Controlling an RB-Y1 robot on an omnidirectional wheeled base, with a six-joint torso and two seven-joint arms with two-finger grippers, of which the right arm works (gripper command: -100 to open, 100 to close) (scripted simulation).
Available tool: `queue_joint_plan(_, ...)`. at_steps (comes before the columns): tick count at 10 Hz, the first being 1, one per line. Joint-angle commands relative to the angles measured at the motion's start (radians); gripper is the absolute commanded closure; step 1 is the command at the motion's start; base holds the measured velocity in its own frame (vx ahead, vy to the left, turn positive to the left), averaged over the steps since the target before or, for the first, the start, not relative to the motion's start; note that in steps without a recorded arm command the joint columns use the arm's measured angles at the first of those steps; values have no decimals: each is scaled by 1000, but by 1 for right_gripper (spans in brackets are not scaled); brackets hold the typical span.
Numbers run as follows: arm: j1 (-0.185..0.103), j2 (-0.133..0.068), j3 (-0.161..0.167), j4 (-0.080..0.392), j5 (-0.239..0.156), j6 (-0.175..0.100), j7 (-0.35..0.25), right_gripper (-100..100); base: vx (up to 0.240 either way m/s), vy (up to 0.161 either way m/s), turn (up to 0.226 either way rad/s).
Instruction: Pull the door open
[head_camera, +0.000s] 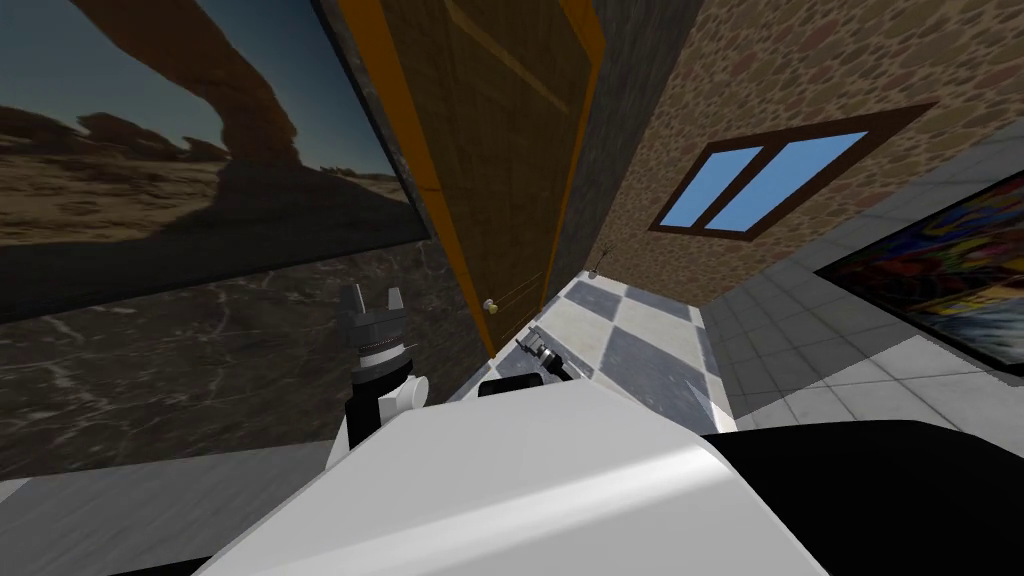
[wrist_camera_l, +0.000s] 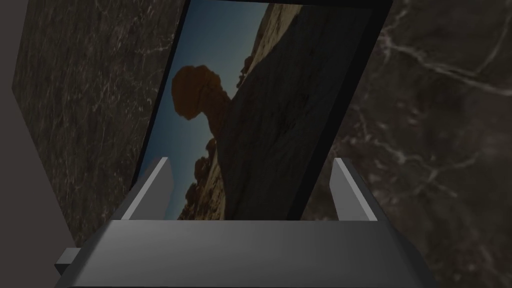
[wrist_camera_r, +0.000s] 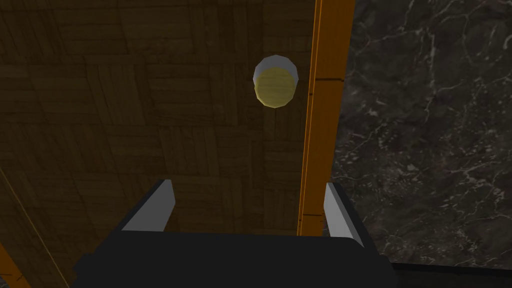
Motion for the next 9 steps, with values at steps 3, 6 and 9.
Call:
queue_joint_plan(3, -21, -9, -75, 49, -15, -11, 5, -100, -166, -44, 189)
queue_joint_plan(6, -36, -18, -139, 85, -27, -19, 8, -100, -83, 26, 213)
queue_joint_plan(9, -49, -26, -194, 116, -38, -26, 11, -100, -17, 37, 200)
